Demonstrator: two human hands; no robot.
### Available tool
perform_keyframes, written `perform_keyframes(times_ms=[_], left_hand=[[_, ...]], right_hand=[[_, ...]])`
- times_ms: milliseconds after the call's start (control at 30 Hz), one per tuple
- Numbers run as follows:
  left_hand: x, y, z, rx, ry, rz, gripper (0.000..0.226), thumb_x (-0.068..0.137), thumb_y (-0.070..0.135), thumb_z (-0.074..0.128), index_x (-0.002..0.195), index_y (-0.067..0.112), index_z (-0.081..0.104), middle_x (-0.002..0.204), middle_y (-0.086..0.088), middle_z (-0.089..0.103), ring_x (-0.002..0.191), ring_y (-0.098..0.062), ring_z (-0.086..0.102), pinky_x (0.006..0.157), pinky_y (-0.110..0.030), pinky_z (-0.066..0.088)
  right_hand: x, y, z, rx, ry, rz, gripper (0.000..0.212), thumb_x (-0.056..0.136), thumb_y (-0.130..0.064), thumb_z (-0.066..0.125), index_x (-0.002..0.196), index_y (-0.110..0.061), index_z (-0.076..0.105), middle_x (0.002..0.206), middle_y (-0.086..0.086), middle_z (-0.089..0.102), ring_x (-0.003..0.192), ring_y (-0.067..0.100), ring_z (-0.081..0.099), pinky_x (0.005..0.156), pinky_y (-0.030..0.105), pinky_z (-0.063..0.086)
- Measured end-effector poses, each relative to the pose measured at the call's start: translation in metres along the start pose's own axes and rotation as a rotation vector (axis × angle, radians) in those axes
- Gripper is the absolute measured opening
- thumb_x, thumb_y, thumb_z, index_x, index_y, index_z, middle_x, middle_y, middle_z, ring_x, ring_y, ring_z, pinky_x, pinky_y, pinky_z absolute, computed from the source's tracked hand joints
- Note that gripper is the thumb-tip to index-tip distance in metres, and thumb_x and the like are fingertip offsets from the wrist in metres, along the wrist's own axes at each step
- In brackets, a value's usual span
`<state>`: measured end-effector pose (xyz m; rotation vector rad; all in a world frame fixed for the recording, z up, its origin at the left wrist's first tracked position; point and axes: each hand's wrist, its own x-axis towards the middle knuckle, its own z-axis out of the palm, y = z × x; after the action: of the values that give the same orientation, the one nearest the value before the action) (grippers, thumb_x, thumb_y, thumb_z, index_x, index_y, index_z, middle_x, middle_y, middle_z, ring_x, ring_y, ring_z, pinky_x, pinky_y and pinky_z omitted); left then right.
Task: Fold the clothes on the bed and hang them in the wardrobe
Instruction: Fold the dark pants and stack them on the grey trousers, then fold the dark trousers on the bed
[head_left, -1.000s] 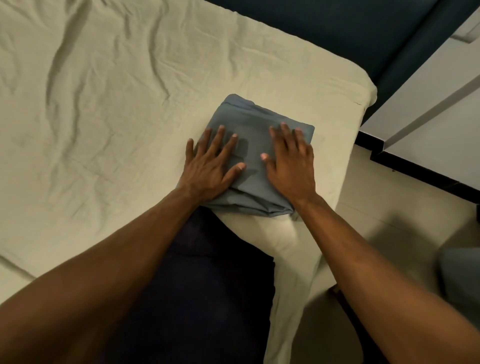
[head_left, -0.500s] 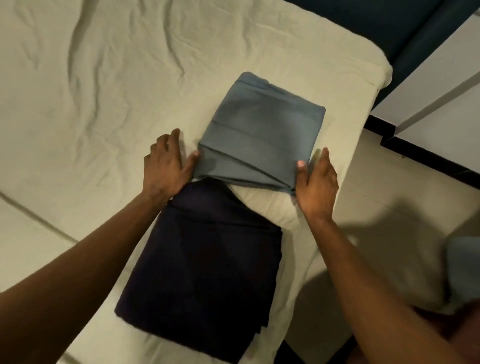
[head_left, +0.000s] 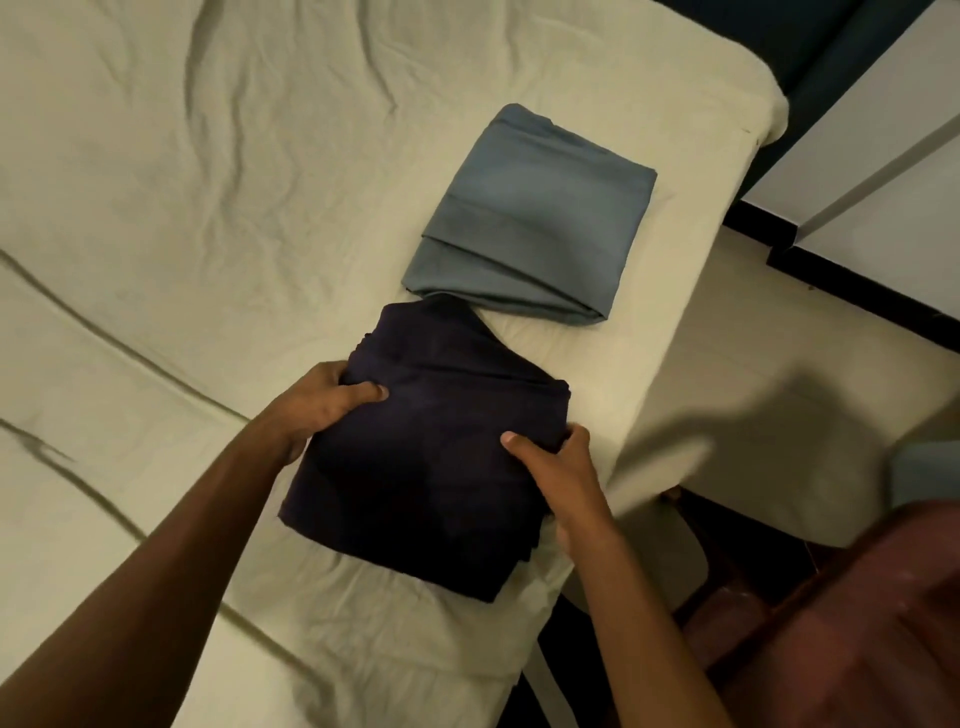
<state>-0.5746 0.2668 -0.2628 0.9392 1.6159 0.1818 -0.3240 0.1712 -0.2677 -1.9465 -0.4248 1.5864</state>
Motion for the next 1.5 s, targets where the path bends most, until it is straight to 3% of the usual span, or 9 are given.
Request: perform_keyframes(times_ms=[133, 333, 533, 633, 767, 967, 1233, 1300, 1500], left_hand=[[-0.023, 0.014, -0.001, -0.010, 0.005, 0.107, 0.027, 0.088, 0.017, 0.072, 0.115, 0.015, 0.068, 0.103, -0.004, 0.076, 0.096, -0.024, 0.073, 0.095, -0.046, 0.055], [-0.045, 0.074, -0.010, -0.114, -0.017, 0.205, 0.021, 0.089, 0.010, 0.069, 0.109, 0.009, 0.070, 0.099, -0.010, 0.076, 0.091, -0.026, 0.074, 0.082, -0.038, 0.059], [0.006, 0.158, -0.002, -0.264, -0.063, 0.261, 0.021, 0.088, 0.014, 0.070, 0.107, 0.008, 0.070, 0.101, -0.011, 0.076, 0.090, -0.025, 0.074, 0.078, -0.033, 0.061], [0.045, 0.203, -0.001, -0.291, -0.095, 0.263, 0.031, 0.082, 0.021, 0.076, 0.110, 0.011, 0.071, 0.105, -0.010, 0.076, 0.097, -0.025, 0.073, 0.085, -0.037, 0.059], [0.099, 0.243, -0.003, -0.326, -0.104, 0.243, 0.042, 0.081, 0.029, 0.077, 0.118, 0.011, 0.070, 0.109, -0.008, 0.075, 0.103, -0.023, 0.072, 0.087, -0.035, 0.057], [0.161, 0.200, 0.014, -0.198, -0.044, 0.079, 0.052, 0.079, 0.042, 0.080, 0.119, 0.011, 0.068, 0.111, -0.007, 0.074, 0.105, -0.025, 0.070, 0.094, -0.038, 0.055], [0.170, 0.195, 0.013, -0.162, 0.056, 0.213, 0.044, 0.086, 0.041, 0.075, 0.110, 0.005, 0.069, 0.101, -0.010, 0.075, 0.087, -0.024, 0.073, 0.075, -0.032, 0.061], [0.173, 0.190, 0.014, -0.161, 0.108, 0.232, 0.045, 0.087, 0.044, 0.074, 0.108, 0.005, 0.068, 0.100, -0.013, 0.074, 0.080, -0.023, 0.070, 0.067, -0.030, 0.060], [0.183, 0.183, 0.016, -0.008, 0.245, 0.257, 0.053, 0.083, 0.064, 0.067, 0.092, 0.012, 0.064, 0.093, -0.012, 0.070, 0.091, -0.032, 0.067, 0.083, -0.047, 0.055]], right_hand=[[-0.003, -0.001, -0.009, 0.140, -0.143, 0.073, 0.052, 0.078, -0.019, 0.080, 0.124, -0.021, 0.057, 0.114, -0.002, 0.070, 0.101, 0.017, 0.068, 0.081, 0.035, 0.058], [-0.005, -0.034, -0.034, 0.316, -0.162, -0.004, 0.037, 0.082, -0.009, 0.074, 0.116, -0.020, 0.065, 0.105, 0.000, 0.076, 0.099, 0.020, 0.071, 0.090, 0.040, 0.057], [0.036, -0.126, -0.058, 0.404, -0.050, -0.150, 0.025, 0.084, -0.010, 0.072, 0.107, -0.011, 0.063, 0.099, 0.006, 0.074, 0.087, 0.019, 0.070, 0.070, 0.027, 0.054], [0.068, -0.176, -0.072, 0.346, -0.022, -0.184, 0.027, 0.083, -0.018, 0.074, 0.107, -0.015, 0.061, 0.091, 0.004, 0.071, 0.079, 0.016, 0.067, 0.069, 0.027, 0.053], [0.112, -0.223, -0.081, 0.314, -0.010, -0.196, 0.044, 0.081, -0.024, 0.077, 0.121, -0.010, 0.066, 0.111, 0.006, 0.073, 0.092, 0.018, 0.069, 0.079, 0.032, 0.058], [0.171, -0.211, -0.069, 0.152, -0.033, -0.126, 0.056, 0.079, -0.027, 0.081, 0.127, -0.011, 0.057, 0.117, 0.011, 0.068, 0.095, 0.024, 0.071, 0.066, 0.035, 0.060], [0.177, -0.197, -0.068, 0.182, -0.008, -0.233, 0.050, 0.087, -0.024, 0.076, 0.127, -0.017, 0.048, 0.113, -0.005, 0.062, 0.095, 0.011, 0.066, 0.066, 0.027, 0.057], [0.180, -0.194, -0.064, 0.164, 0.014, -0.273, 0.050, 0.087, -0.024, 0.076, 0.129, -0.018, 0.049, 0.118, -0.004, 0.062, 0.100, 0.012, 0.065, 0.072, 0.028, 0.058], [0.187, -0.180, -0.052, 0.154, 0.132, -0.351, 0.050, 0.089, -0.028, 0.073, 0.131, -0.019, 0.048, 0.127, 0.000, 0.059, 0.113, 0.018, 0.061, 0.099, 0.040, 0.053]])
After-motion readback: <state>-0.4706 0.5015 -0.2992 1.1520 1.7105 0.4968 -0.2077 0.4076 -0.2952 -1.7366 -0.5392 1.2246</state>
